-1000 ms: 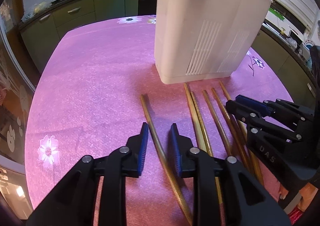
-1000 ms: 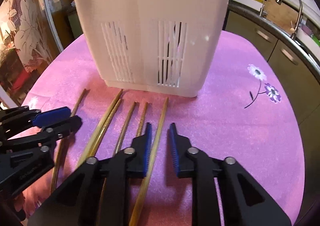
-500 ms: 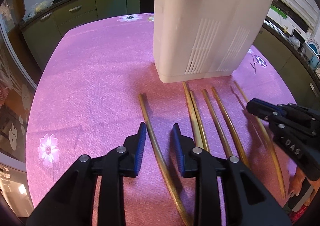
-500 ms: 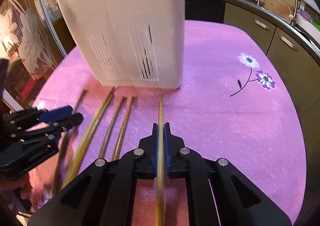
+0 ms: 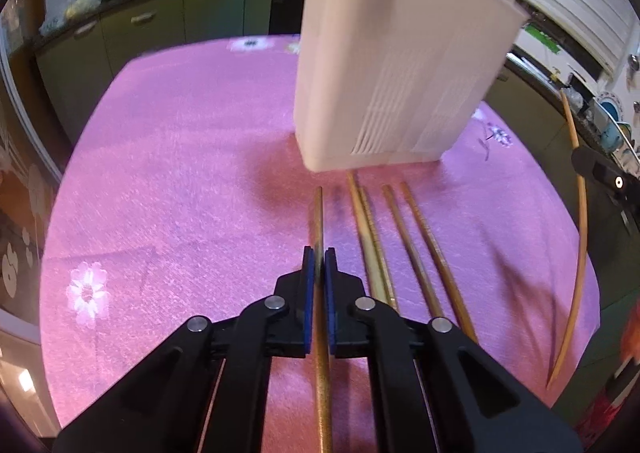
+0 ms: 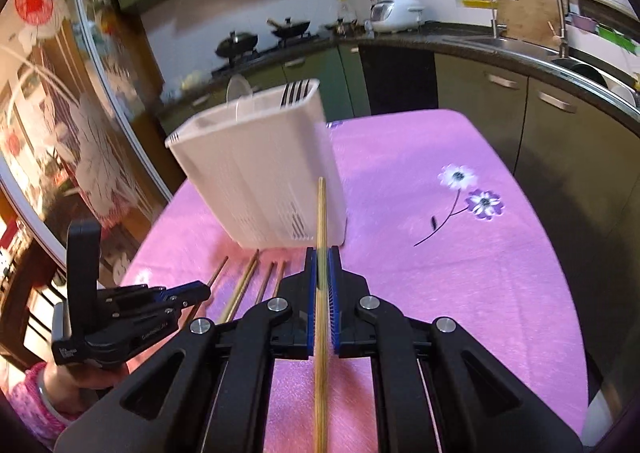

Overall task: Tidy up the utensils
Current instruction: 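Lift both wooden chopsticks upright and carry them above the holder, then drop the chopstick into the holder with the left gripper while the right gripper releases its chopstick, then grasp a wooden chopstick with the left gripper while the right gripper grasps another chopstick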

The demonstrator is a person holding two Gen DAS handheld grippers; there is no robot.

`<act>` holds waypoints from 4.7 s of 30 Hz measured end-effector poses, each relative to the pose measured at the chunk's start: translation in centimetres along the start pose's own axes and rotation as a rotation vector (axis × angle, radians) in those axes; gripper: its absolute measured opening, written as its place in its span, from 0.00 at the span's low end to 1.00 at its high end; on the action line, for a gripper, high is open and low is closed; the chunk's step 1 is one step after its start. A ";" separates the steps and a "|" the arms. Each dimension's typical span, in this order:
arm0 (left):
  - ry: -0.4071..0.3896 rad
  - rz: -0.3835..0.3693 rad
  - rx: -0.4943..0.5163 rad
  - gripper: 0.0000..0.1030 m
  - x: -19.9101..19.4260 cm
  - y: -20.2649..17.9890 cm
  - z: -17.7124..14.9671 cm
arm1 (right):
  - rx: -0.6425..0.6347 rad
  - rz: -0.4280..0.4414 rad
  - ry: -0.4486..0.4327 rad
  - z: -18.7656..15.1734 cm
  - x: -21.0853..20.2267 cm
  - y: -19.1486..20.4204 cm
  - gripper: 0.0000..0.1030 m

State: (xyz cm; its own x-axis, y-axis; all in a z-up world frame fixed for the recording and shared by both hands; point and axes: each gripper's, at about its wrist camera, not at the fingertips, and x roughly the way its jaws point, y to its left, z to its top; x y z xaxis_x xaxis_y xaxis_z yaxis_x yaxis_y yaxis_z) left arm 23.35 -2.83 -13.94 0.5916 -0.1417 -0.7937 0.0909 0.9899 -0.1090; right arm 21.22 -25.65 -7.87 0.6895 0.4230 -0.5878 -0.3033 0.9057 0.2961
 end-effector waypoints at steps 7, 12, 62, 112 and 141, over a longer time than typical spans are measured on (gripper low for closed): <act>-0.103 -0.028 0.017 0.05 -4.2 -0.5 1.1 | 0.020 0.019 -0.039 0.2 -2.3 -0.2 0.06; -0.170 -0.055 0.020 0.05 -7.7 -0.7 1.5 | 0.024 0.037 -0.052 0.1 -3.1 -0.1 0.06; -0.481 -0.002 0.108 0.05 -14.5 -4.7 17.4 | 0.015 0.104 -0.152 1.9 -7.8 -0.5 0.06; -0.032 0.043 0.077 0.58 -2.4 -2.0 0.0 | 0.034 -0.100 -0.322 -0.5 -6.8 -2.3 0.37; 0.024 0.120 0.052 0.63 1.2 -1.1 -0.2 | -0.044 -0.040 0.017 -4.2 1.0 1.0 0.42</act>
State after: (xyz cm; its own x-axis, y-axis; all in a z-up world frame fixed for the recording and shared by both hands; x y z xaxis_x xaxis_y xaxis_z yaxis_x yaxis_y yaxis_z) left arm 23.76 -4.05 -14.91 0.5814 -0.0217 -0.8133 0.0629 0.9979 0.0183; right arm 18.83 -24.21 -11.35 0.6907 0.3864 -0.6113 -0.3045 0.9221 0.2388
